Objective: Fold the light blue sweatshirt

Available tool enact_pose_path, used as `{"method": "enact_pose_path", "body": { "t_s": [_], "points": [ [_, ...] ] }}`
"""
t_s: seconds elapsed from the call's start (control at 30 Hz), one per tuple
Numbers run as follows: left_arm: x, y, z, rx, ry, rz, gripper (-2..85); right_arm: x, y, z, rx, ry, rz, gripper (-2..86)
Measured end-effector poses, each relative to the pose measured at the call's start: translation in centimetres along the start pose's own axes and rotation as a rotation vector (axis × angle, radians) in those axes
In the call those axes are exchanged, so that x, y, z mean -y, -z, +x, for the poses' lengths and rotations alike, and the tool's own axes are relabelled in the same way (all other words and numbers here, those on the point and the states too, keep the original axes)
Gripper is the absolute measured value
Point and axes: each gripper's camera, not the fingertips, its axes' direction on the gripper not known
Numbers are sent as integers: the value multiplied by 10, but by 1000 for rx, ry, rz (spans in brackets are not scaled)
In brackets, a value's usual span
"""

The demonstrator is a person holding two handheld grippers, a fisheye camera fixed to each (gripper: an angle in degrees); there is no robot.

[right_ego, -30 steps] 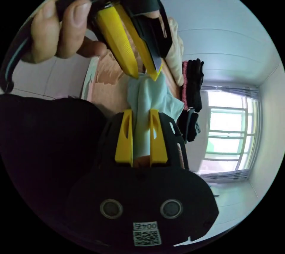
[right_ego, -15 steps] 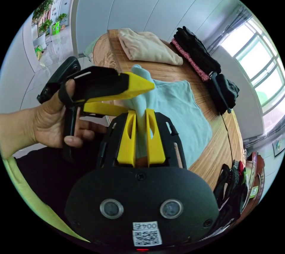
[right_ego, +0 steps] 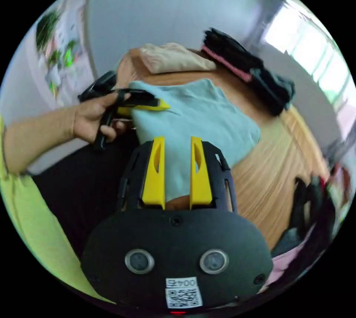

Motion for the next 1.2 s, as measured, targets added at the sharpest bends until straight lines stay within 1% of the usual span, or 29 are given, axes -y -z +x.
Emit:
{"method": "enact_pose_path", "body": {
  "t_s": [0.03,0.07,0.1,0.13,0.17,0.27,0.33,0.43,0.5,0.7,0.73,0.87,0.9,0.93,1.0,1.07,1.13,1.2],
  "points": [
    [3,1,3,26,2,-11,113,-23,-1,51,99,-183,8,124],
    [4,2,5,37,6,-18,110,-54,-8,111,244,-418,33,150],
    [8,3,8,58,17,-32,105,-71,-14,142,331,-540,50,162],
    [11,3,12,82,11,-41,101,-108,-31,197,508,-764,94,170],
    [13,4,14,98,5,-46,100,-144,-51,241,665,-942,151,175],
    [23,7,21,151,-14,-66,93,-209,-102,308,912,-1233,284,178],
    [30,13,22,164,-14,-69,90,-225,-128,329,984,-1289,290,184],
    [35,21,21,159,-9,-64,87,-226,-161,349,1060,-1262,220,205],
    [38,23,24,174,-18,-66,85,-224,-172,359,1086,-1249,215,205],
    [45,30,30,206,-32,-72,83,-212,-210,390,1150,-1184,134,167],
    [46,31,30,210,-34,-73,82,-208,-217,395,1147,-1174,114,149],
    [48,37,31,231,-19,-49,80,-199,-236,404,1068,-1164,55,73],
    [47,39,34,255,-28,-34,78,-199,-237,404,1054,-1173,52,67],
    [46,42,41,280,-59,-9,76,-198,-234,402,1021,-1199,62,56],
    [42,45,56,328,-130,25,74,-186,-215,398,918,-1182,95,51],
    [39,49,76,384,-229,42,74,-151,-174,392,796,-1047,132,49],
    [40,61,100,446,-337,62,75,-119,-143,390,736,-930,157,48],
    [50,81,114,415,-370,102,76,-86,-119,394,704,-850,185,48]
  ]
}}
